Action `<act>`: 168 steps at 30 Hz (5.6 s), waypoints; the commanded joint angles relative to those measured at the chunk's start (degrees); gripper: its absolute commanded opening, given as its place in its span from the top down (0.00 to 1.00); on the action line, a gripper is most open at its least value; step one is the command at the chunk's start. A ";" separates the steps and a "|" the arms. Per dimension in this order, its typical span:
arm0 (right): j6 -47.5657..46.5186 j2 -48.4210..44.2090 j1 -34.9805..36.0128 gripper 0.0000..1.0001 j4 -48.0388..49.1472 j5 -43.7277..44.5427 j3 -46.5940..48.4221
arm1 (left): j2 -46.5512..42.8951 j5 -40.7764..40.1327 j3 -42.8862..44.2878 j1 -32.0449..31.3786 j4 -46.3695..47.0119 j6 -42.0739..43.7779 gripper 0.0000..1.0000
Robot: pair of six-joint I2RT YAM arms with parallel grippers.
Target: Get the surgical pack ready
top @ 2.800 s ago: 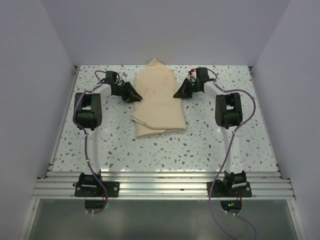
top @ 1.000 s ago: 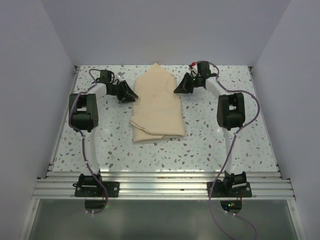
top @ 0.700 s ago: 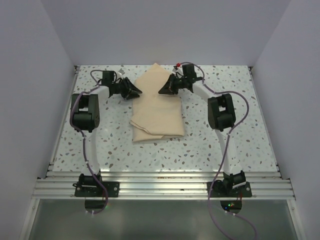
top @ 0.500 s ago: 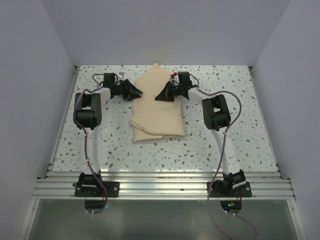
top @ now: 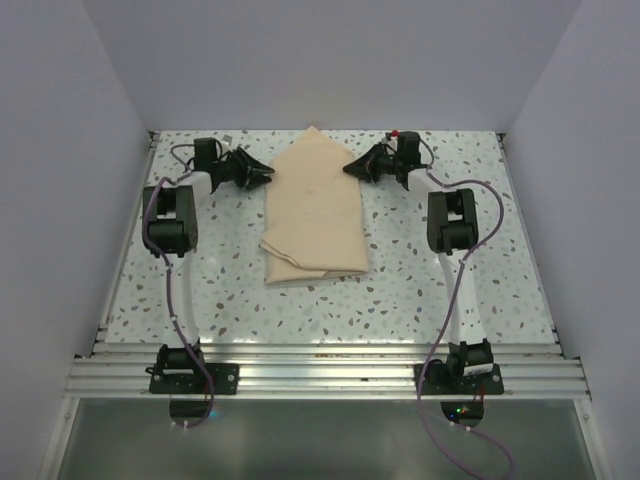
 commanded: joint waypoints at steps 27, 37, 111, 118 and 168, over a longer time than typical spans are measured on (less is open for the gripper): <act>-40.39 -6.65 0.52 0.25 -29.60 19.86 11.07 | -1.14 -19.96 10.76 -4.66 -14.04 29.98 0.41; -37.39 1.97 0.87 0.30 -29.25 17.83 17.93 | 2.20 -24.18 14.01 -5.10 -16.67 29.10 0.44; -37.21 -49.71 2.36 1.00 -38.66 3.50 -40.85 | -53.87 -7.93 -43.46 -7.03 -17.73 25.23 1.00; -38.53 -48.91 2.89 0.98 -39.98 3.95 -43.75 | -55.80 -10.21 -50.84 -7.74 -18.08 26.99 1.00; -52.34 -17.45 15.81 0.01 -44.02 2.03 -3.67 | -78.22 -22.61 -54.89 -7.65 -34.17 37.89 0.42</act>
